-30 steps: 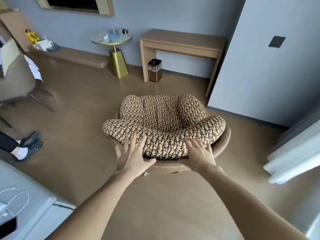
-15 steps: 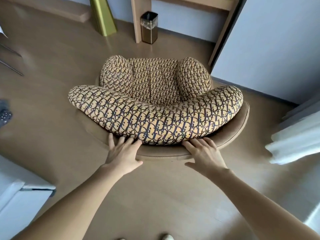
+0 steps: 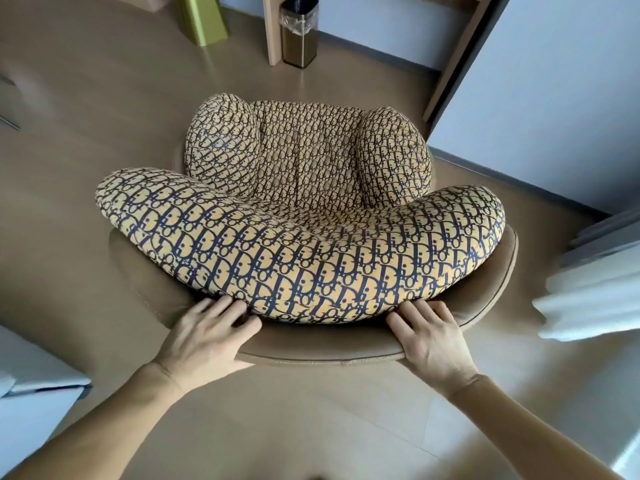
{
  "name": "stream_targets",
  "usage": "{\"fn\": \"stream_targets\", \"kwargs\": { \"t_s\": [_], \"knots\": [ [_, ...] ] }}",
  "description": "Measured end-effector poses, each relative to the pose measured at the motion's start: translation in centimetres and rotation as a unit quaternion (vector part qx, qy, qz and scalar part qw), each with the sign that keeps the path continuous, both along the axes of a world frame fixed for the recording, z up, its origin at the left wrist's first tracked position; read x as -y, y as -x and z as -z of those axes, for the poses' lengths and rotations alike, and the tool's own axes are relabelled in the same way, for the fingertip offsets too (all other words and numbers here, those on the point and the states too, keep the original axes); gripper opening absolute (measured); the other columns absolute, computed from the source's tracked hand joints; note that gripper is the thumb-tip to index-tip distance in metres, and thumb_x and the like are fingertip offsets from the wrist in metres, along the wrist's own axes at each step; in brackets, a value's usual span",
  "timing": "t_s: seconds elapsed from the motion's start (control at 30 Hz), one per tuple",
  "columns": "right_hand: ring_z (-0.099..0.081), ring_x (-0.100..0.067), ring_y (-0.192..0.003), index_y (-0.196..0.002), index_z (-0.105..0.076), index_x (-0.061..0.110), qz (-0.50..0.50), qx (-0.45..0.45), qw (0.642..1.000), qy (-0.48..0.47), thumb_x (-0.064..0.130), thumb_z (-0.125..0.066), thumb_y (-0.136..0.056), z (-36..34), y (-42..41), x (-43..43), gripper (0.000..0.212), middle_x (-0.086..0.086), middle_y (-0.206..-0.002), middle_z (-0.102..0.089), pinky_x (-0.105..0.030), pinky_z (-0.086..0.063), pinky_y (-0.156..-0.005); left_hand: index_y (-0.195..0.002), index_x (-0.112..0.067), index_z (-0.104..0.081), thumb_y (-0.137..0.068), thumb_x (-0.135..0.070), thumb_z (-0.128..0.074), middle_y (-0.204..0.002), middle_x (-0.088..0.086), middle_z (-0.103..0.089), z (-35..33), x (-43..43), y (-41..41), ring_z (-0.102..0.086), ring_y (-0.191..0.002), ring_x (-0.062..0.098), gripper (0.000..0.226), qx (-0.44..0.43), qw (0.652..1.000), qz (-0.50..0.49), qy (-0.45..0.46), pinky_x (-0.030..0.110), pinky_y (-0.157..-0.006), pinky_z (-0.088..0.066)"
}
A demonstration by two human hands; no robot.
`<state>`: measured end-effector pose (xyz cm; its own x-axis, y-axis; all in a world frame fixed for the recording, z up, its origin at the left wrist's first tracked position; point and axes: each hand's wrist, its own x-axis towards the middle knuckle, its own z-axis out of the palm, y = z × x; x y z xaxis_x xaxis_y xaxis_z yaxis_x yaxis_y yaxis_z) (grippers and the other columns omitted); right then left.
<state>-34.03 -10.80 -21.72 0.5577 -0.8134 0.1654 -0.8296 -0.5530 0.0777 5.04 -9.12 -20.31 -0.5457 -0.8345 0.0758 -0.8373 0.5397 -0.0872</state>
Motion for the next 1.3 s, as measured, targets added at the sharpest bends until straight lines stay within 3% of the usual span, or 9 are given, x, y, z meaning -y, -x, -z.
{"fn": "stream_targets", "kwargs": {
  "t_s": [0.17,0.53,0.67,0.8,0.93,1.3],
  "knots": [
    [-0.055,-0.027,-0.075,-0.101,-0.054,0.018,-0.069,0.001,0.997,0.023,0.025,-0.070,-0.079,0.1,-0.9,3.1,0.028,-0.002,-0.087,-0.057,-0.038,-0.050,-0.065,-0.099,-0.018,-0.051,-0.036,-0.057,-0.098,-0.089,0.007,-0.063,-0.7,3.0,-1.5,-0.065,-0.079,0.030,0.087,0.007,1.000,0.008,0.001,0.045,-0.068,-0.059],
    [-0.061,-0.030,-0.081,-0.105,-0.052,0.015,-0.070,-0.008,0.997,0.028,0.044,-0.086,-0.075,-0.7,-1.8,14.4,0.054,-0.005,-0.091,-0.060,-0.040,-0.056,-0.068,-0.088,-0.013,-0.060,-0.054,-0.059,-0.093,-0.083,0.009,-0.056,-0.2,14.2,-2.4,-0.058,-0.073,0.030,0.065,-0.012,0.999,0.024,0.037,0.038,-0.055,-0.053],
    [-0.060,-0.029,-0.079,-0.101,-0.053,0.014,-0.070,-0.003,0.997,0.041,0.043,-0.085,-0.076,-0.4,-2.9,19.1,0.050,-0.004,-0.089,-0.058,-0.039,-0.056,-0.065,-0.089,-0.014,-0.059,-0.061,-0.063,-0.088,-0.082,0.008,-0.054,0.0,19.4,-3.9,-0.057,-0.073,0.030,0.063,-0.017,0.998,0.037,0.055,0.038,-0.053,-0.052],
    [-0.056,-0.028,-0.078,-0.099,-0.052,0.014,-0.077,0.005,0.996,0.053,0.049,-0.077,-0.084,0.1,-3.7,24.0,0.046,-0.003,-0.088,-0.055,-0.039,-0.055,-0.065,-0.090,-0.017,-0.057,-0.065,-0.066,-0.084,-0.082,0.006,-0.054,0.1,24.7,-5.3,-0.057,-0.072,0.029,0.062,-0.015,0.996,0.051,0.068,0.036,-0.054,-0.052],
    [-0.054,-0.028,-0.076,-0.098,-0.050,0.016,-0.070,0.008,0.996,0.060,0.061,-0.058,-0.092,0.7,-4.4,29.3,0.047,-0.002,-0.085,-0.052,-0.039,-0.053,-0.064,-0.088,-0.018,-0.062,-0.063,-0.066,-0.086,-0.079,0.005,-0.055,0.2,30.5,-5.9,-0.058,-0.070,0.028,0.059,-0.018,0.994,0.056,0.088,0.033,-0.054,-0.048],
    [-0.055,-0.030,-0.073,-0.098,-0.051,0.013,-0.049,0.019,0.996,0.071,0.069,-0.037,-0.099,1.1,-6.6,43.7,0.058,-0.005,-0.085,-0.054,-0.039,-0.053,-0.063,-0.087,-0.017,-0.066,-0.060,-0.064,-0.089,-0.079,0.005,-0.057,0.9,46.6,-8.1,-0.060,-0.070,0.028,0.059,-0.031,0.992,0.076,0.100,0.034,-0.052,-0.052]
  ]
}}
